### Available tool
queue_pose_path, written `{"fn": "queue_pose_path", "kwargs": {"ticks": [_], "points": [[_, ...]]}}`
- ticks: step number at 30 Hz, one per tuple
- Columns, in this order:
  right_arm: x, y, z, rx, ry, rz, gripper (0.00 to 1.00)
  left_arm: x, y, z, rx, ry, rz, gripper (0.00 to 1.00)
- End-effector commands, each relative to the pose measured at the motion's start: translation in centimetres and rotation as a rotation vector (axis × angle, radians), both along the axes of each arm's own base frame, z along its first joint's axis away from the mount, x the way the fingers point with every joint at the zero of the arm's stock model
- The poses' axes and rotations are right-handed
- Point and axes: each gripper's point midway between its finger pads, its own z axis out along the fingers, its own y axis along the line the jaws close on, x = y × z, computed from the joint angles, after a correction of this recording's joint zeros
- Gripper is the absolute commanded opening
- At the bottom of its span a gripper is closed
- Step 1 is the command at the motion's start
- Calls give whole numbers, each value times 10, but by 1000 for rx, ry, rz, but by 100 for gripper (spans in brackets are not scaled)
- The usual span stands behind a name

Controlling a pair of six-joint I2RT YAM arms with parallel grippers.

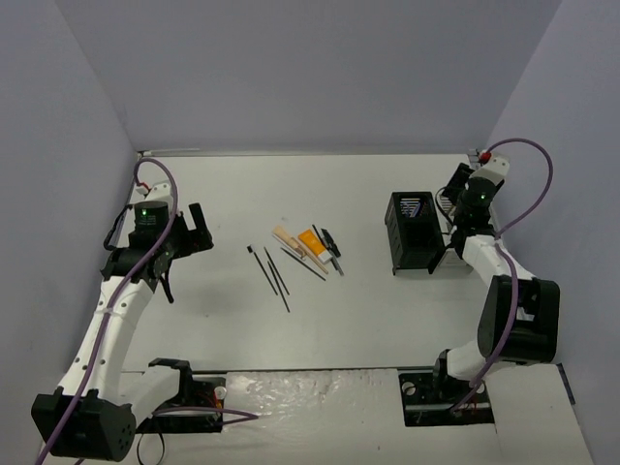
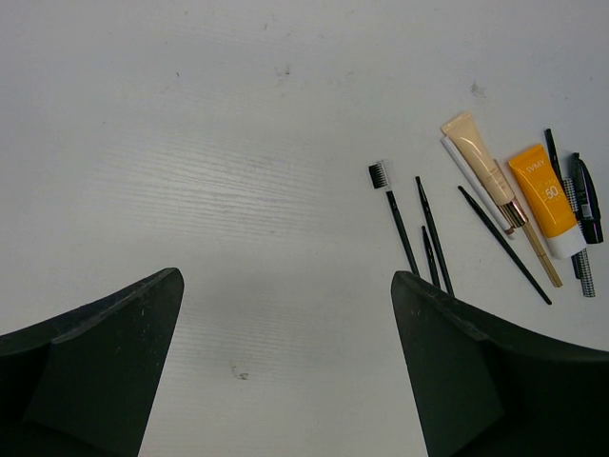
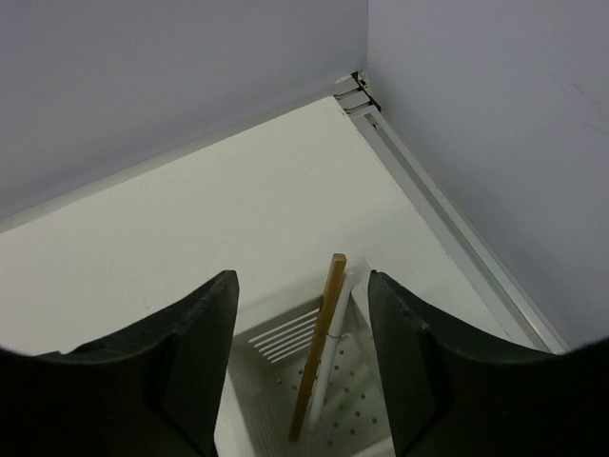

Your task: Organize the makeup

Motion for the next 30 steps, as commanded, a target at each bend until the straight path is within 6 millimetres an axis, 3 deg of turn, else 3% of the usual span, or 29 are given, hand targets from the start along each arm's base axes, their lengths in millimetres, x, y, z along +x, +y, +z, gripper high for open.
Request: {"fn": "queue_pose_path", "kwargs": {"ticks": [1, 3, 5, 7, 8, 10, 12, 17, 21, 25, 30], "points": [[-8, 22, 98, -11, -169, 87, 59, 10, 3, 24, -10, -94, 11, 89], [-12, 43, 110, -7, -137, 168, 65, 10, 3, 24, -12, -95, 10, 89], [-18, 70, 107, -15, -60, 286, 66, 10, 2, 24, -14, -96, 9, 89], [-18, 119, 118, -40, -24, 427, 68, 9, 3, 23, -15, -93, 10, 89], [-21, 144, 113, -52, 20, 504, 68, 9, 3, 23, -17, -93, 9, 89], [-34, 201, 90, -78, 136, 673, 68, 9, 3, 23, -16, -93, 8, 89], [-45, 244, 79, -109, 204, 796, 69, 9, 4, 22, -14, -93, 10, 89], [-81, 328, 17, -171, 395, 994, 66, 9, 7, 20, -7, -88, 24, 89], [-98, 370, -36, -203, 524, 1090, 62, 8, 10, 18, -4, -86, 33, 89], [-103, 388, -76, -221, 617, 1127, 49, 8, 10, 16, -2, -81, 35, 89], [-107, 400, -109, -248, 687, 1140, 37, 8, 11, 17, 0, -82, 37, 89]]}}
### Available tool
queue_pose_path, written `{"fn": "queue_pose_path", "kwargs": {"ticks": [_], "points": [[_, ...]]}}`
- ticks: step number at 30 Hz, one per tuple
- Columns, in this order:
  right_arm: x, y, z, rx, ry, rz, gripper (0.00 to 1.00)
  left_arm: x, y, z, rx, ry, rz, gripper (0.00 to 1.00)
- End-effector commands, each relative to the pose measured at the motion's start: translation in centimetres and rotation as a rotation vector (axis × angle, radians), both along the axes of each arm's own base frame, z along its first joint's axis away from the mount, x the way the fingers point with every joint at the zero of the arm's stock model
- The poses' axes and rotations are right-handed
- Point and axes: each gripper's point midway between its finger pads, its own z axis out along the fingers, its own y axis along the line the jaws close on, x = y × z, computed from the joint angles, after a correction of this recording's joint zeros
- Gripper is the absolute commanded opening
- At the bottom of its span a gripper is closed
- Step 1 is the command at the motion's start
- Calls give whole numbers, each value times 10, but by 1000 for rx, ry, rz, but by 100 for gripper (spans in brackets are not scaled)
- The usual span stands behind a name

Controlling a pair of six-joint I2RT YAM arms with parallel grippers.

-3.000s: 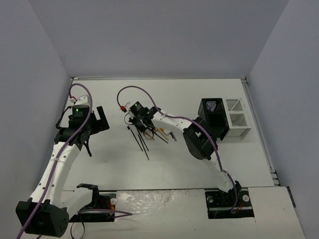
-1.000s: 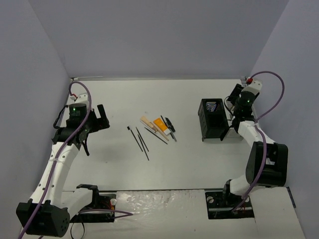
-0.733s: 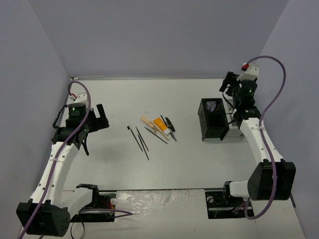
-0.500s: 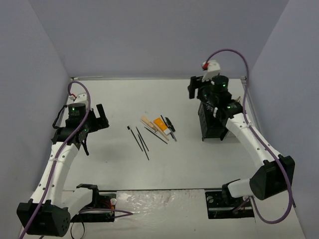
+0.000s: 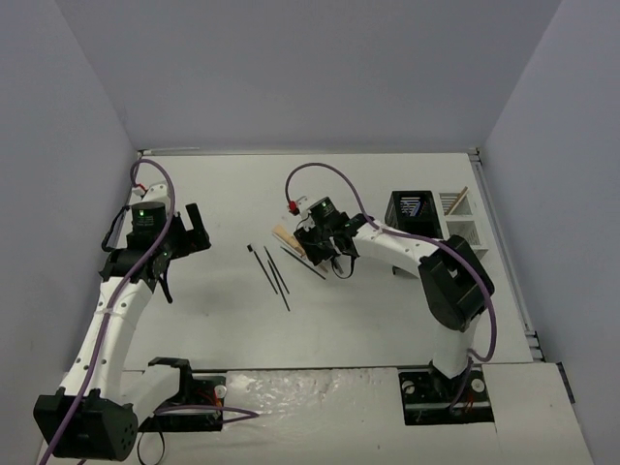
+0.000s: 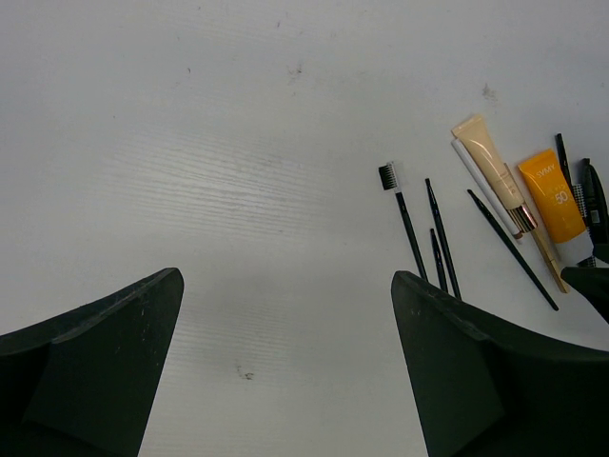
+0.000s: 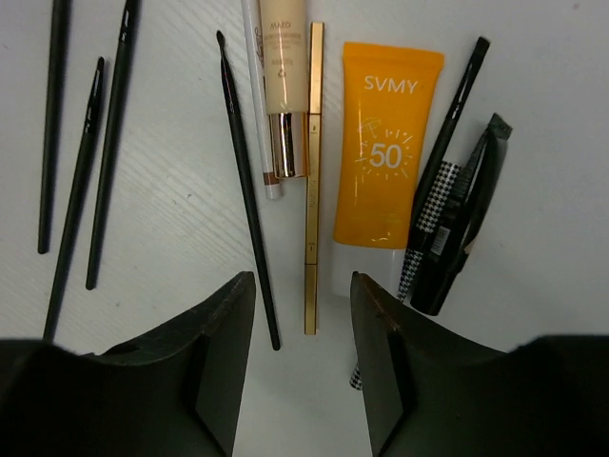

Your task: Organize the makeup

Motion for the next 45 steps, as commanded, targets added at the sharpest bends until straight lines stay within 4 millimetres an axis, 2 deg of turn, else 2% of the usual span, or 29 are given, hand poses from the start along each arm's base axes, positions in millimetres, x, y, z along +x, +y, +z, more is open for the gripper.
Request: {"fn": "queue_pose_path", "kwargs": {"ticks": [1, 9, 19, 28, 30, 32, 35, 40, 42, 45], "points": [[18, 19, 20, 28, -66, 10, 34, 10, 3, 21, 2, -86, 13, 89], [26, 22, 3, -13, -65, 8, 20, 9, 3, 22, 2, -89, 13, 89], [34, 25, -13, -46, -56, 5, 19, 9, 4, 21, 1, -85, 13, 89], [30, 14, -34, -98, -30, -13, 20, 10, 4, 21, -6, -84, 13, 89], [28, 11, -36, -104, -26, -19, 17, 10, 4, 20, -7, -82, 12, 89], [23, 6, -38, -114, -18, -22, 10, 10, 4, 20, -7, -82, 14, 89], [18, -2, -32, -122, -26, -34, 2, 10, 4, 20, -6, -82, 13, 89], [0, -26, -25, -152, -25, -69, 0, 9, 3, 20, -9, -80, 12, 89], [-9, -29, -14, -124, -27, -81, 0, 10, 3, 19, -11, -80, 11, 89], [-26, -39, -11, -118, -1, -79, 0, 10, 3, 18, -14, -76, 11, 89]]}}
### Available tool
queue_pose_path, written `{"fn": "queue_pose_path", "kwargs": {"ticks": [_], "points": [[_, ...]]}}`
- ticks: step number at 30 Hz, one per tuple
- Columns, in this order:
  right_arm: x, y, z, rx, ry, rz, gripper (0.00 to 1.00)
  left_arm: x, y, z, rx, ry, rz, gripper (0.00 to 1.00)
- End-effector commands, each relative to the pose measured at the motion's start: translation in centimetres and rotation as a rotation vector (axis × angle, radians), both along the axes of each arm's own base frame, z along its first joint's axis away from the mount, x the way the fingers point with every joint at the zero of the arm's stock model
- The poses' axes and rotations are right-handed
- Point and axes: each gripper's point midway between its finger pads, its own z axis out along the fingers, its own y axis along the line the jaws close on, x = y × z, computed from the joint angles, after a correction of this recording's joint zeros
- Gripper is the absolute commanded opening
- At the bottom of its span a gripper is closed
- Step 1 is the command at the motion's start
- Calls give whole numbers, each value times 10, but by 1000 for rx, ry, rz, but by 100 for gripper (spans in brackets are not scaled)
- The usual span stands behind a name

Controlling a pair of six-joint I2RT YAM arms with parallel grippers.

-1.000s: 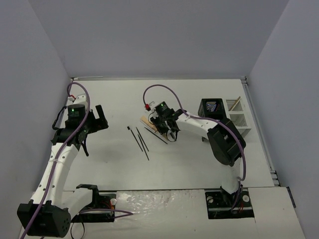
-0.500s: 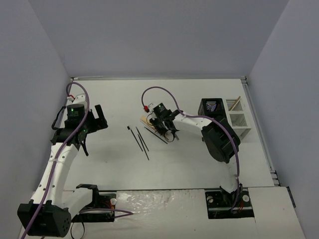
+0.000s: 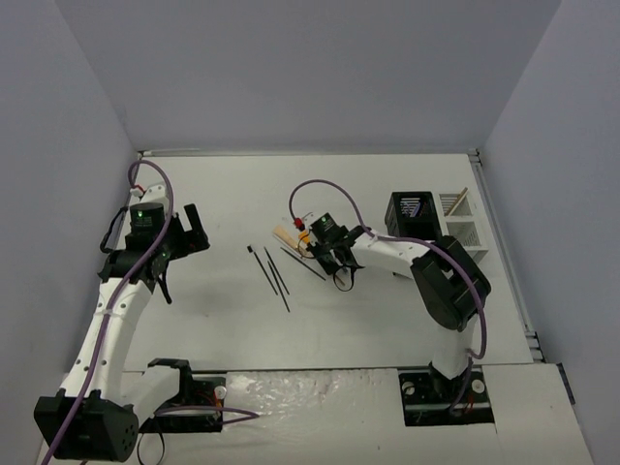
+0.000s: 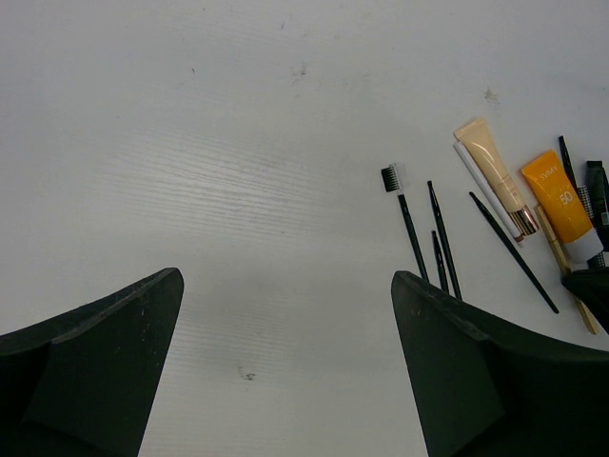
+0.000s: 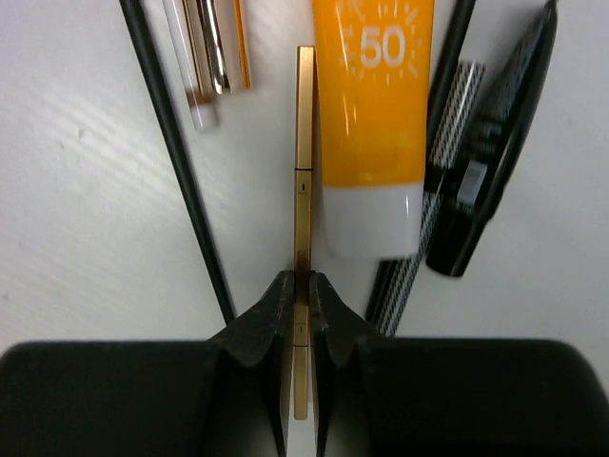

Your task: Organize the makeup

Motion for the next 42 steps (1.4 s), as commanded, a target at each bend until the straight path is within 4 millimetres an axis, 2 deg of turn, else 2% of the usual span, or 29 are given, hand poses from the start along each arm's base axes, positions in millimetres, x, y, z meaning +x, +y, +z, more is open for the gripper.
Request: {"fn": "queue_pose_path", "kwargs": {"ticks": [1, 7, 15, 18, 24, 32, 38, 42], "points": [[-17, -12, 34, 36, -16, -44, 0, 10, 0, 18, -12, -75, 3, 89], [-51, -35, 20, -7, 89, -112, 1, 10, 1, 17, -14, -73, 4, 89], [-85, -44, 12, -45, 201, -174, 3, 11, 0, 17, -17, -70, 3, 89], [-96, -46, 12, -31, 220, -189, 7, 11, 0, 17, -18, -72, 3, 89], [-91, -44, 14, -32, 206, -197, 28, 11, 0, 18, -23, -74, 2, 89], [-70, -37, 6, -78, 177, -194, 29, 11, 1, 18, -21, -75, 4, 89], [-66, -29, 0, -71, 195, -175, 28, 10, 1, 18, -21, -75, 4, 89], [-62, -25, 0, -66, 194, -171, 22, 9, 1, 18, -20, -75, 4, 89]]}}
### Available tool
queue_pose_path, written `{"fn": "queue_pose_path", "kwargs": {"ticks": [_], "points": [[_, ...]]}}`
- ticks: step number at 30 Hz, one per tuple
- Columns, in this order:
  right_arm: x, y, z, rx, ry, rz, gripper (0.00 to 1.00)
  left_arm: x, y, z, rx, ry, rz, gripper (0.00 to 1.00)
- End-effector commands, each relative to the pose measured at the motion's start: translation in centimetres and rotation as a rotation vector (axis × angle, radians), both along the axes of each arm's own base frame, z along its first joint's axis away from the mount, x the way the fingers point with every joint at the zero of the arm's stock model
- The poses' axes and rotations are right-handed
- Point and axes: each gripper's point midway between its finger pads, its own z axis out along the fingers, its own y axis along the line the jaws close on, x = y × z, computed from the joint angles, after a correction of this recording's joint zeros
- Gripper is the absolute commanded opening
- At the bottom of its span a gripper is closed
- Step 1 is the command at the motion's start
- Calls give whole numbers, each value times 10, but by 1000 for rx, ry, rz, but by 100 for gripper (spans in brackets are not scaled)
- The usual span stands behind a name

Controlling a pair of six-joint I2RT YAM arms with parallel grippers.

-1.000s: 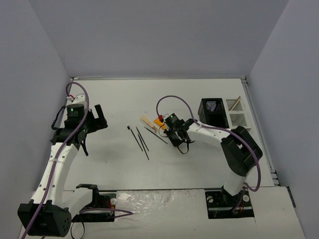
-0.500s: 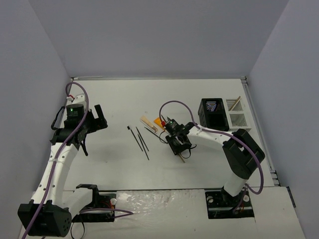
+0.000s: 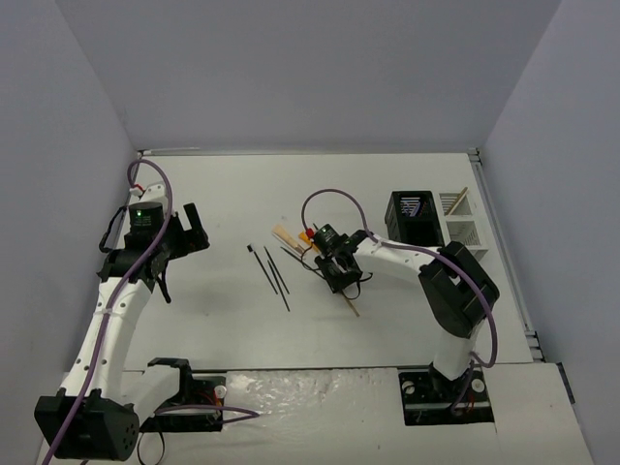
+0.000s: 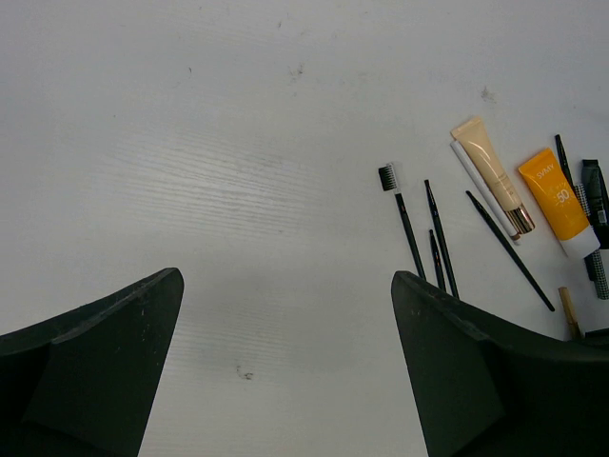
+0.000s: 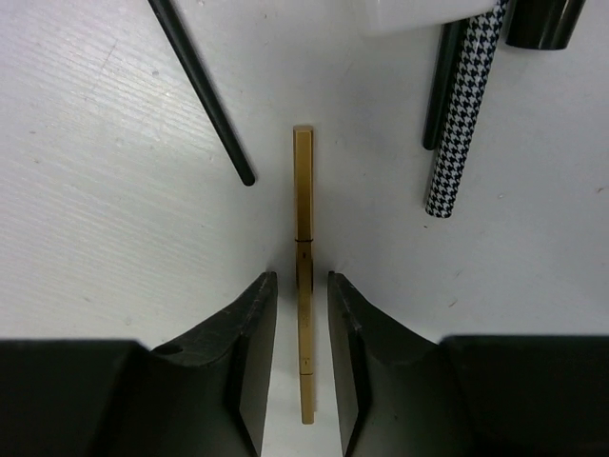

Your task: Organize the makeup

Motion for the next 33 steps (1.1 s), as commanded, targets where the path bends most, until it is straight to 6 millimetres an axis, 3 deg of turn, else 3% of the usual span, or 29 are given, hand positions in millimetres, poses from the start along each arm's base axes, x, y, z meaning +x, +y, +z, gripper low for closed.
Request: {"fn": "queue_pose_path", "kwargs": {"ticks": [1, 5, 11, 14, 18, 22, 25, 28, 33], "points": [[9, 7, 3, 1, -12, 12, 21, 10, 1, 18, -10, -75, 8, 89], [8, 10, -1, 22, 18, 24, 18, 10, 1, 19, -10, -78, 10, 89], [3, 8, -5, 41, 61, 24, 5, 9, 2, 19, -9, -77, 12, 89], [3, 6, 4, 43, 42, 10, 0, 9, 2, 17, -9, -72, 12, 89], [10, 2, 31, 48, -22, -15, 0, 10, 1, 17, -13, -72, 12, 89], [34, 1, 92, 114, -165, -57, 0, 10, 1, 17, -15, -72, 9, 89], [64, -18, 154, 182, -326, -138, 0, 10, 1, 17, -14, -71, 10, 89], [104, -69, 207, 156, -520, -303, 0, 9, 1, 18, -14, -75, 9, 89], [153, -159, 274, 228, -811, -576, 0, 9, 2, 20, -15, -78, 13, 89]]}}
